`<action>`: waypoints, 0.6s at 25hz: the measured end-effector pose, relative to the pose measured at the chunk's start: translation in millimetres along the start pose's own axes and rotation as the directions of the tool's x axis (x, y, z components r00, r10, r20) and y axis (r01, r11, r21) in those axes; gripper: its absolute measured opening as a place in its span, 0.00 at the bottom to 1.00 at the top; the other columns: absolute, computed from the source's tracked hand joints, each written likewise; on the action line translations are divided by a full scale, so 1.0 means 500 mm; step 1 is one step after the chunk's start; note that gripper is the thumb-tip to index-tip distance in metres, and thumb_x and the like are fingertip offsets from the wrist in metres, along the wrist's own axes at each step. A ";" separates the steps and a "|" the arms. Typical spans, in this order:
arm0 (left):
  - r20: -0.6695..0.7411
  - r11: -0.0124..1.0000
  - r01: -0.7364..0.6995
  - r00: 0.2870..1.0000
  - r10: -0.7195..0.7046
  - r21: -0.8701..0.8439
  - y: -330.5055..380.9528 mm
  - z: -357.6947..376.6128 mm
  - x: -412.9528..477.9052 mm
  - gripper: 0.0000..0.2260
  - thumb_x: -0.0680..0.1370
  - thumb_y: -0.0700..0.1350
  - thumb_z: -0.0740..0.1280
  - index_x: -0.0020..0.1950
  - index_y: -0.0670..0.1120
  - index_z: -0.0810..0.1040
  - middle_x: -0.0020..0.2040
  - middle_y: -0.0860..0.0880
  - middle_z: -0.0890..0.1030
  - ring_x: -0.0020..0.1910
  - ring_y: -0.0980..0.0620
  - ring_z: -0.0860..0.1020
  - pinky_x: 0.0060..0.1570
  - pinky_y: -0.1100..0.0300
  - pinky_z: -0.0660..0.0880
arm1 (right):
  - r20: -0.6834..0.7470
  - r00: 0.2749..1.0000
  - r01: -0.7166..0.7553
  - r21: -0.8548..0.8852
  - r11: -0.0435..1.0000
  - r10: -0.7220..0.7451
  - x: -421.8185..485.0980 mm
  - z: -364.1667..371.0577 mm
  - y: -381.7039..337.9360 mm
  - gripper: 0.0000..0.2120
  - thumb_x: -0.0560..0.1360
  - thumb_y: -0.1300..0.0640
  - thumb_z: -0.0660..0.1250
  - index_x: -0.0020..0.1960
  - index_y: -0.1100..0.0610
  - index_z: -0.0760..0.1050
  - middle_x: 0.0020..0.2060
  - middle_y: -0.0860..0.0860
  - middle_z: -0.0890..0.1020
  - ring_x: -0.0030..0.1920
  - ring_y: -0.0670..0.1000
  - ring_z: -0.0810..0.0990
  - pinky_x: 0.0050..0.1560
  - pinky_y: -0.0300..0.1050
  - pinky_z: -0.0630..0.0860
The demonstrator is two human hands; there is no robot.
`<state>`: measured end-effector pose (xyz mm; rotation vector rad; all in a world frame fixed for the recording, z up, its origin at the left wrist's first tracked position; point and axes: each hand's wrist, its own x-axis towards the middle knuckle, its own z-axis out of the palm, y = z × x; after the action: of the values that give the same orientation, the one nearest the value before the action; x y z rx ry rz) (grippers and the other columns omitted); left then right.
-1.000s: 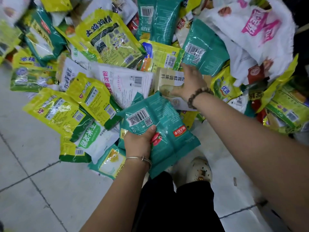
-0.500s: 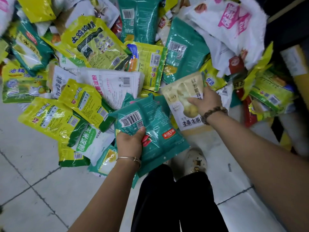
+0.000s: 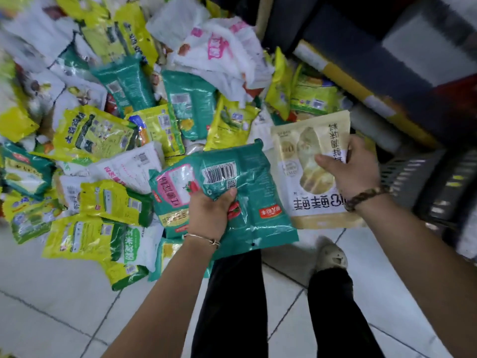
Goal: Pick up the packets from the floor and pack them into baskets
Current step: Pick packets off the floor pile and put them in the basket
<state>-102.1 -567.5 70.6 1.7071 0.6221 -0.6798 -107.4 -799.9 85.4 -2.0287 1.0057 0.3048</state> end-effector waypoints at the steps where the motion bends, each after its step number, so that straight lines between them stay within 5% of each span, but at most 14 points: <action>1: 0.044 1.000 -0.022 0.999 0.022 0.011 0.014 0.027 -0.023 0.10 0.75 0.34 0.67 0.35 0.44 0.75 0.22 0.55 0.76 0.22 0.60 0.73 0.24 0.65 0.73 | -0.021 1.000 -0.008 0.036 0.999 0.009 -0.010 -0.037 0.017 0.18 0.71 0.59 0.72 0.58 0.60 0.72 0.47 0.50 0.77 0.48 0.50 0.76 0.45 0.38 0.68; 10: 0.283 0.988 -0.149 0.950 0.130 0.047 0.091 0.342 -0.305 0.13 0.77 0.31 0.62 0.38 0.46 0.75 0.25 0.53 0.75 0.23 0.61 0.74 0.25 0.68 0.74 | -0.251 0.959 -0.076 0.227 0.971 0.133 -0.144 -0.420 0.246 0.14 0.72 0.60 0.71 0.56 0.58 0.73 0.45 0.49 0.78 0.39 0.45 0.75 0.36 0.31 0.71; 13: 0.380 0.967 -0.220 0.911 0.159 0.125 0.084 0.466 -0.392 0.14 0.76 0.33 0.65 0.38 0.51 0.78 0.27 0.56 0.79 0.30 0.52 0.78 0.32 0.59 0.79 | -0.327 0.914 -0.122 0.340 0.932 0.239 -0.191 -0.541 0.351 0.12 0.71 0.61 0.72 0.52 0.56 0.73 0.43 0.50 0.79 0.37 0.41 0.76 0.35 0.32 0.74; 15: 0.439 0.942 -0.283 0.880 0.181 0.179 0.081 0.537 -0.435 0.15 0.76 0.33 0.64 0.38 0.52 0.77 0.26 0.58 0.79 0.29 0.56 0.79 0.32 0.67 0.77 | -0.361 0.885 -0.153 0.374 0.915 0.295 -0.209 -0.599 0.417 0.11 0.71 0.62 0.72 0.51 0.56 0.74 0.42 0.50 0.79 0.36 0.42 0.77 0.31 0.29 0.73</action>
<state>-256.4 -850.1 201.8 1.7442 0.0280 -0.9387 -372.2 -1042.4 208.2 -1.6916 1.4557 -0.1802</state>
